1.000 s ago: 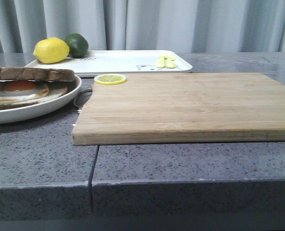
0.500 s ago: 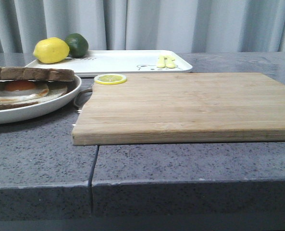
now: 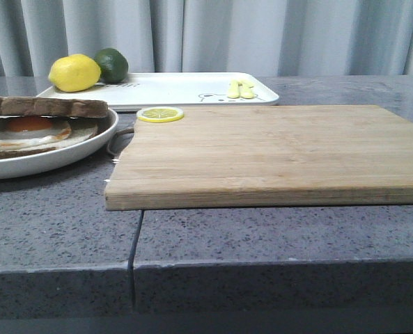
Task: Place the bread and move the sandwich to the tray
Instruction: 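Lower the left gripper and grasp the white plate rim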
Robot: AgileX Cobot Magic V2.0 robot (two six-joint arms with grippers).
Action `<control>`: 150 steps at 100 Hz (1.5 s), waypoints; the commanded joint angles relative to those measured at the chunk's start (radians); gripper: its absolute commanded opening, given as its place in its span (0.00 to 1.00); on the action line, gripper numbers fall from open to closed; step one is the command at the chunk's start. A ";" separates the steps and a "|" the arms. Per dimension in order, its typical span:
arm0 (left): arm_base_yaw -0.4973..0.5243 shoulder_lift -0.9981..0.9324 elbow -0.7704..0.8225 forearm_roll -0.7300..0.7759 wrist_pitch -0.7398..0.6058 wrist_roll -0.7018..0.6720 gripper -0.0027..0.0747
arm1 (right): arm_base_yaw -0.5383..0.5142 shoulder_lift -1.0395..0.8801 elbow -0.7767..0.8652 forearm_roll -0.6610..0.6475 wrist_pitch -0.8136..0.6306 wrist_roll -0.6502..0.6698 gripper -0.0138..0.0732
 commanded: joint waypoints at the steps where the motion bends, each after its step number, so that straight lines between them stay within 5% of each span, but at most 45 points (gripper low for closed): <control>1: -0.004 -0.020 -0.028 -0.013 -0.044 -0.009 0.64 | -0.008 0.003 -0.025 -0.007 -0.077 -0.001 0.57; 35: -0.004 -0.020 -0.028 -0.013 -0.016 -0.009 0.61 | -0.008 0.003 -0.025 -0.007 -0.077 -0.001 0.57; 106: -0.004 -0.020 -0.028 -0.079 -0.038 -0.009 0.01 | -0.008 0.003 -0.025 -0.007 -0.077 -0.001 0.57; 150: -0.004 -0.020 -0.028 -0.090 -0.023 -0.009 0.01 | -0.008 0.003 -0.025 -0.007 -0.077 -0.001 0.57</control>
